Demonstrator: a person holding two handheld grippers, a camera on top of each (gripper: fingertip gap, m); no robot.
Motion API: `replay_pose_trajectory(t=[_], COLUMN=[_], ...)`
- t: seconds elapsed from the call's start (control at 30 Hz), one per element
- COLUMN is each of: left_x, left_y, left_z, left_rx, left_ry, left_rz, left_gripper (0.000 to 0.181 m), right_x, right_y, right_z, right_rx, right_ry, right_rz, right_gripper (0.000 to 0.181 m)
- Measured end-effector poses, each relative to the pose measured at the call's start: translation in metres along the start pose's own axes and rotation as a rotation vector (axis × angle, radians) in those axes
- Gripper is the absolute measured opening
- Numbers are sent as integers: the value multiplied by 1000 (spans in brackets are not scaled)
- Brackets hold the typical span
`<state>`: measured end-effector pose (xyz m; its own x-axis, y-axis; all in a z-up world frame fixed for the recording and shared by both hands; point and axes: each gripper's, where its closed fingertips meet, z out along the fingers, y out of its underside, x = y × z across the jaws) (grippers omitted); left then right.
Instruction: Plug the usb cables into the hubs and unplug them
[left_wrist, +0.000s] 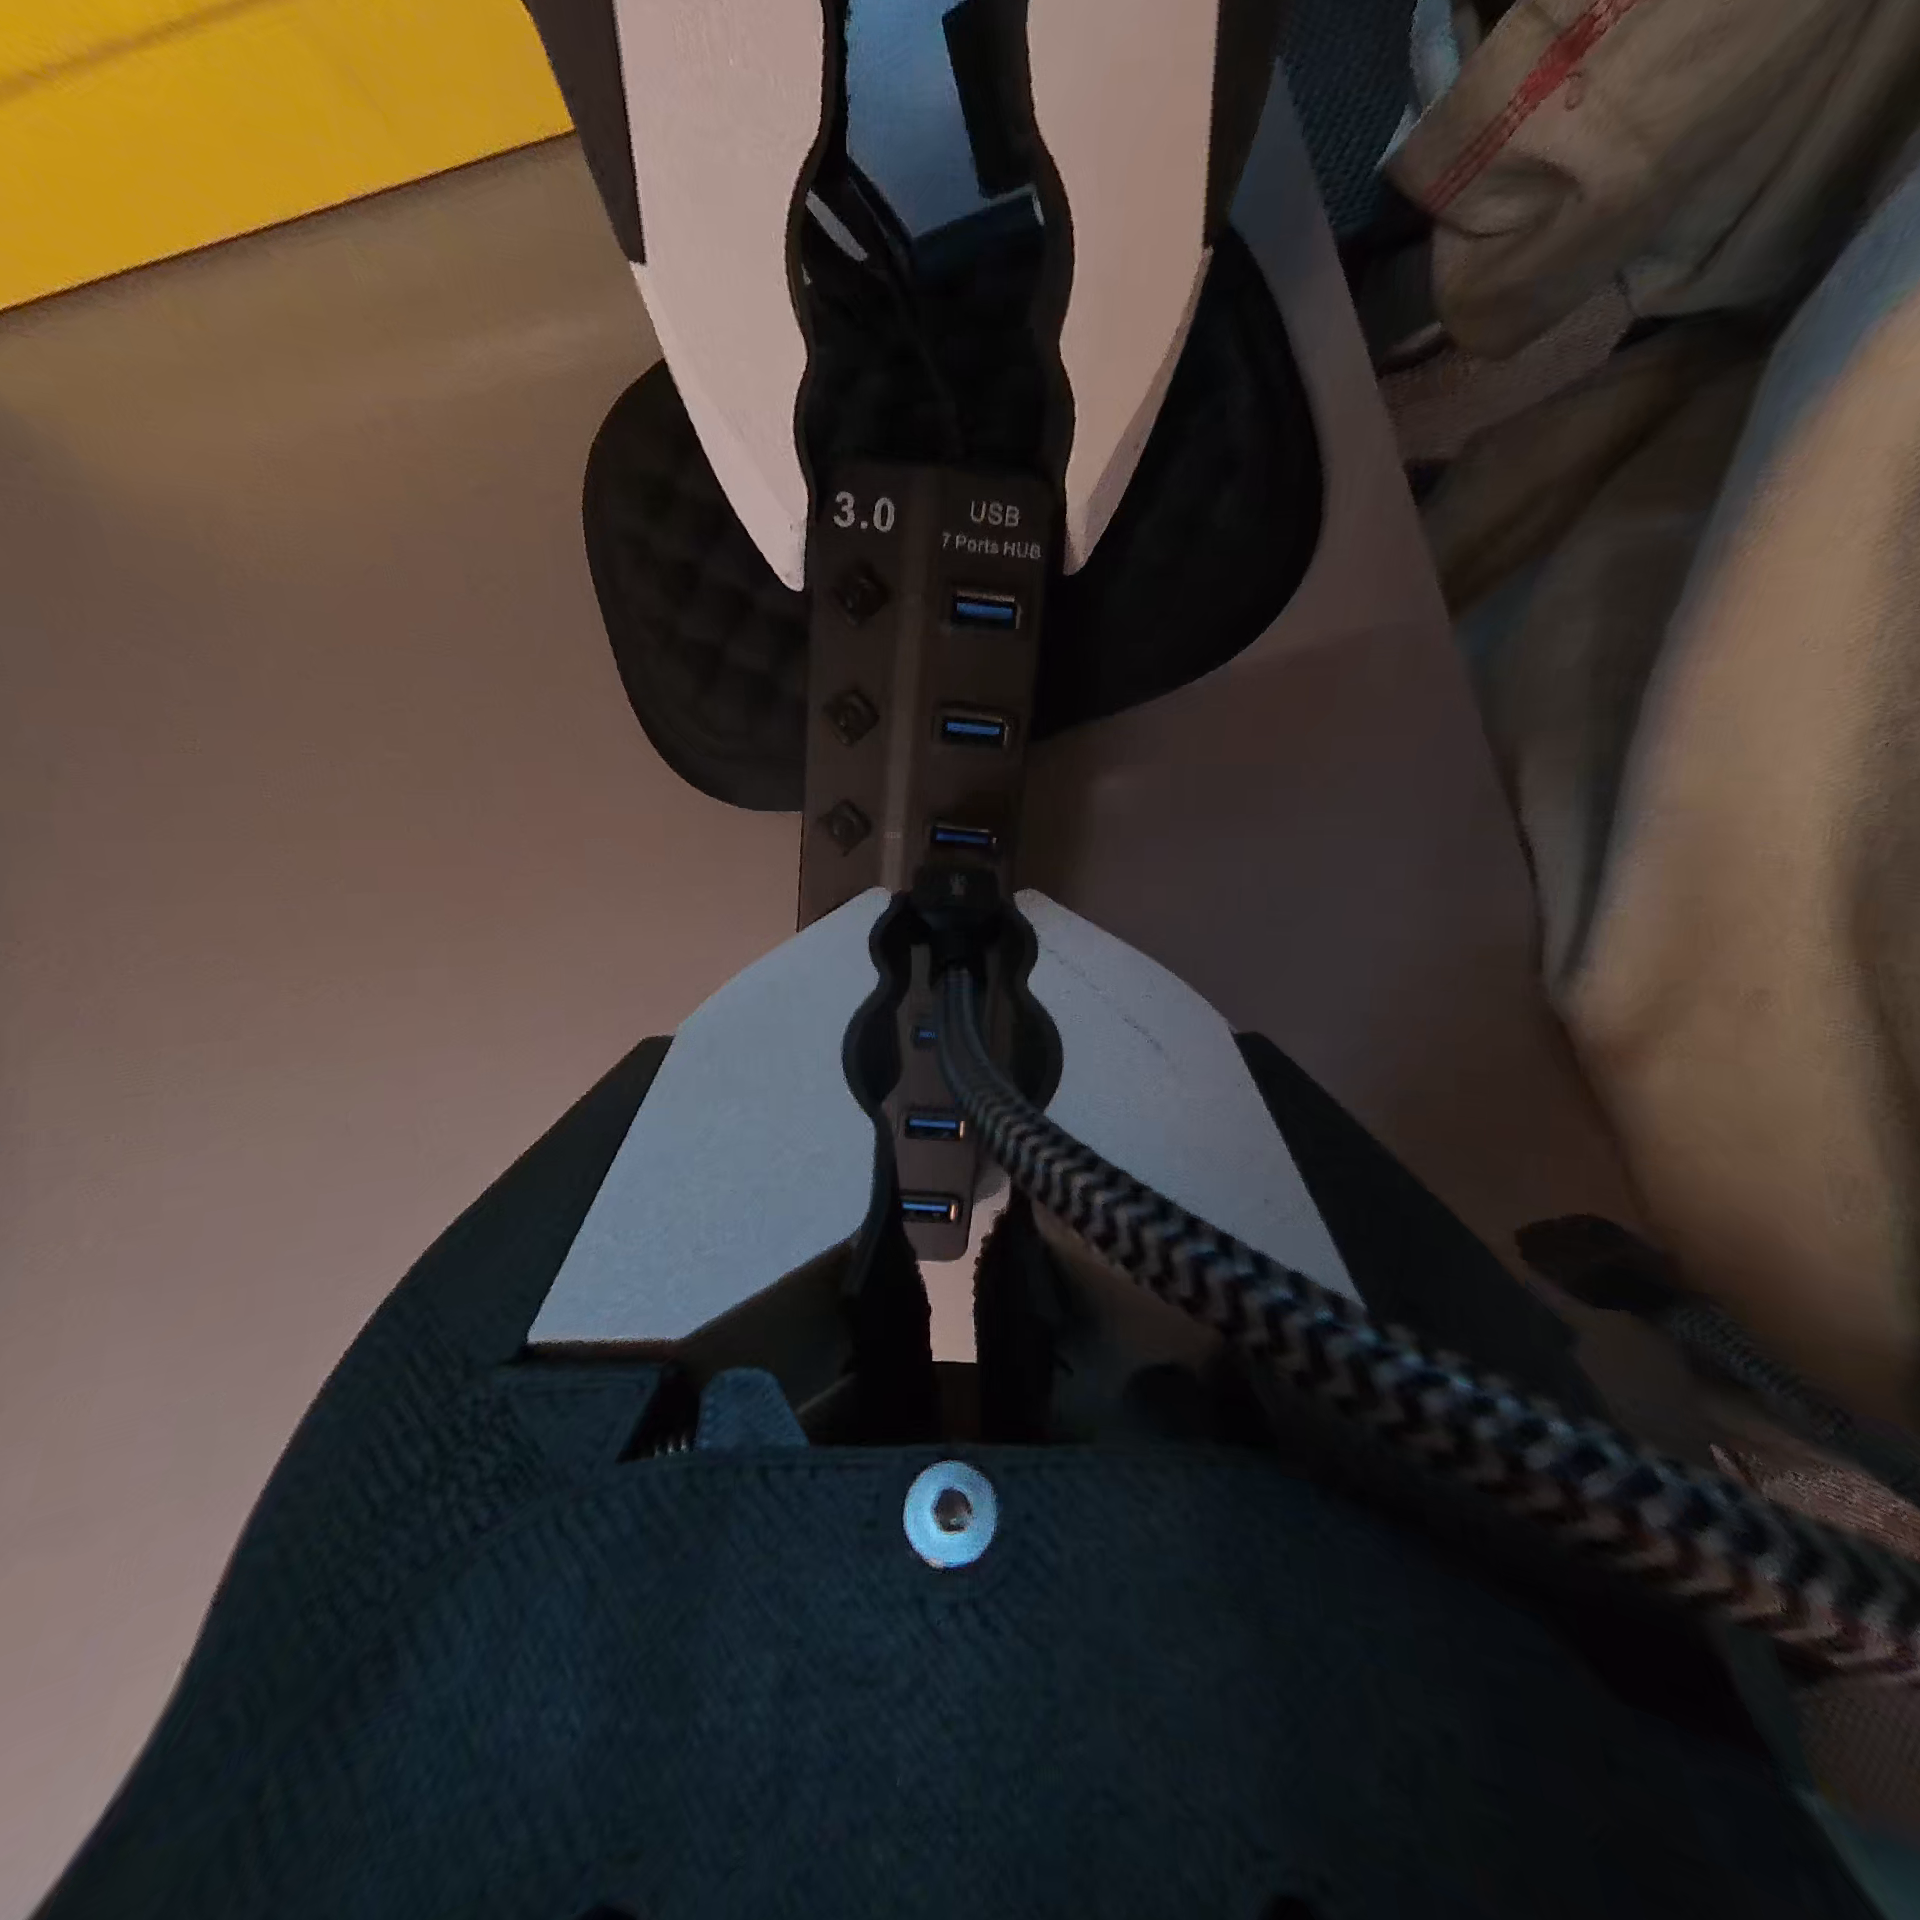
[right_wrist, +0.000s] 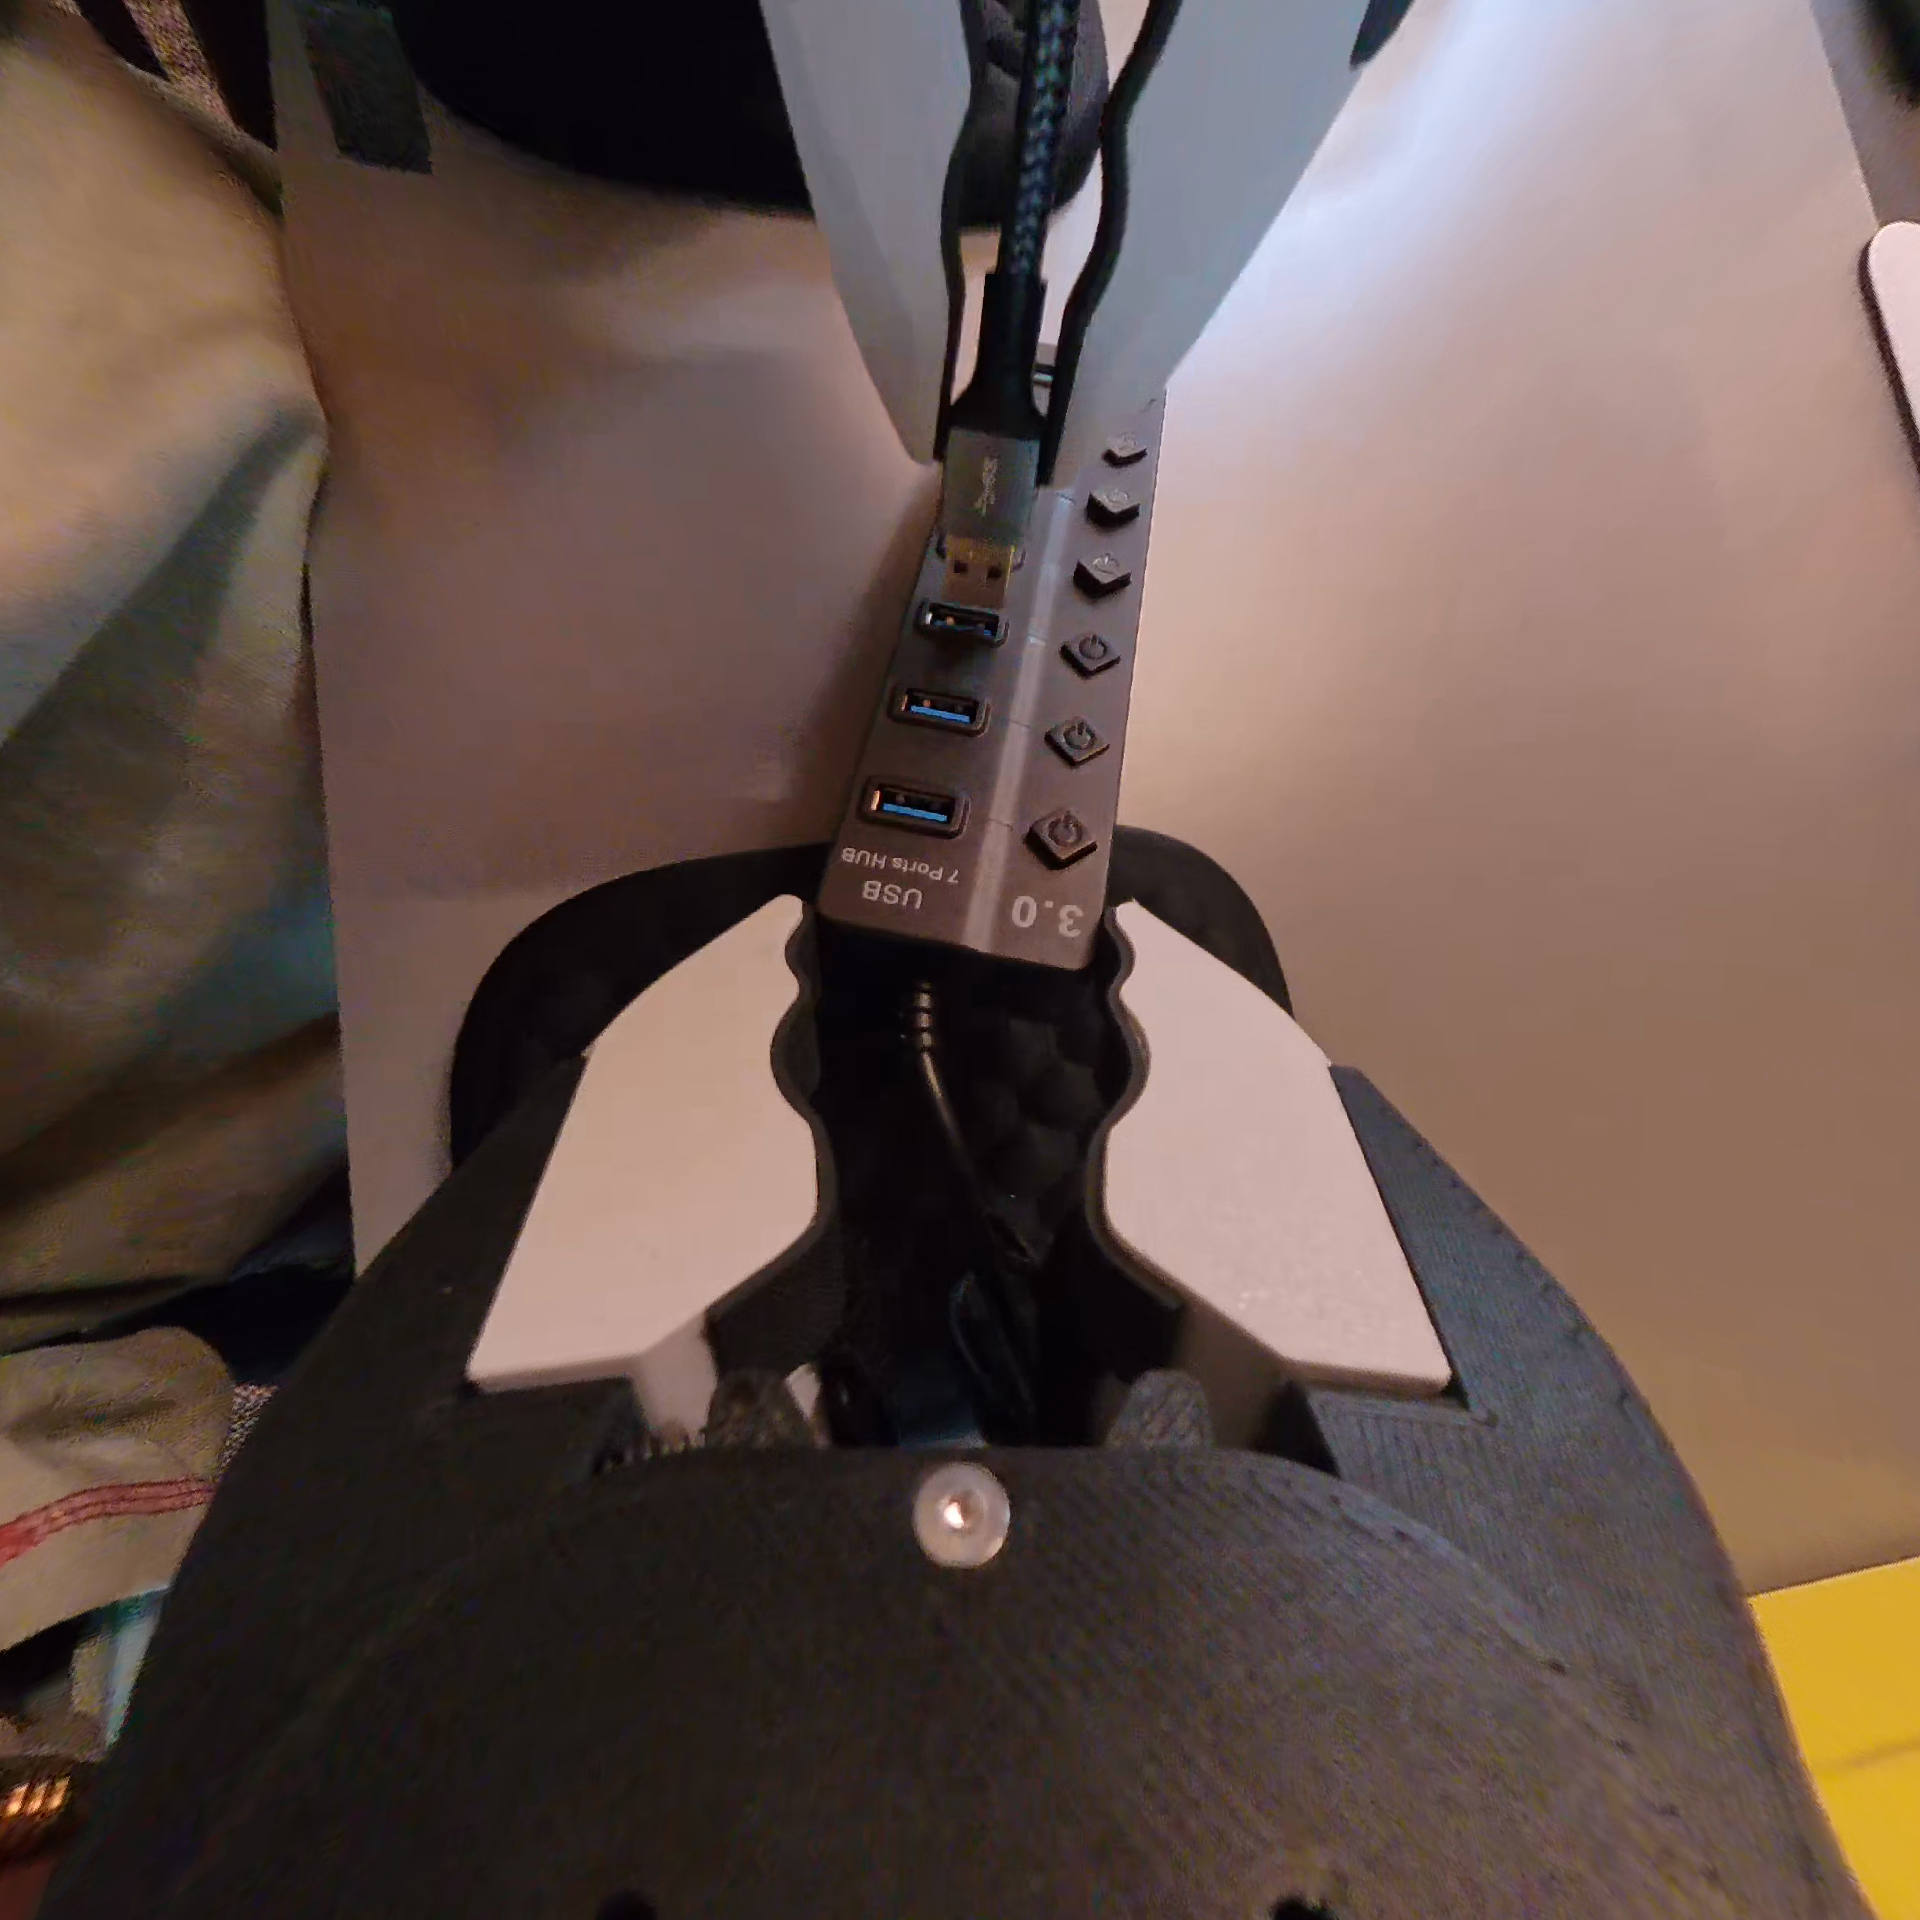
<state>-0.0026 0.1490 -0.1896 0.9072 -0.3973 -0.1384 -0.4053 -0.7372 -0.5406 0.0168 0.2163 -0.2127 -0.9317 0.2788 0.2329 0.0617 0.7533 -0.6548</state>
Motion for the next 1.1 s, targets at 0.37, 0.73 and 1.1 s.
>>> replay_pose_trajectory(t=[0.37, 0.73, 1.1], left_x=[1, 3, 0], left_y=[-3, -9, 2], left_z=[6, 9, 30], left_rx=[-43, -89, -110], left_ry=[8, 26, 38], left_rz=[14, 50, 138], left_gripper=[17, 17, 17], right_x=[1, 0, -1], right_y=[2, -8, 13], right_z=[1, -3, 16], right_rx=[8, 82, -1], right_ry=[-1, 3, -47], right_rz=[-6, -50, -22], right_gripper=[51, 51, 50])
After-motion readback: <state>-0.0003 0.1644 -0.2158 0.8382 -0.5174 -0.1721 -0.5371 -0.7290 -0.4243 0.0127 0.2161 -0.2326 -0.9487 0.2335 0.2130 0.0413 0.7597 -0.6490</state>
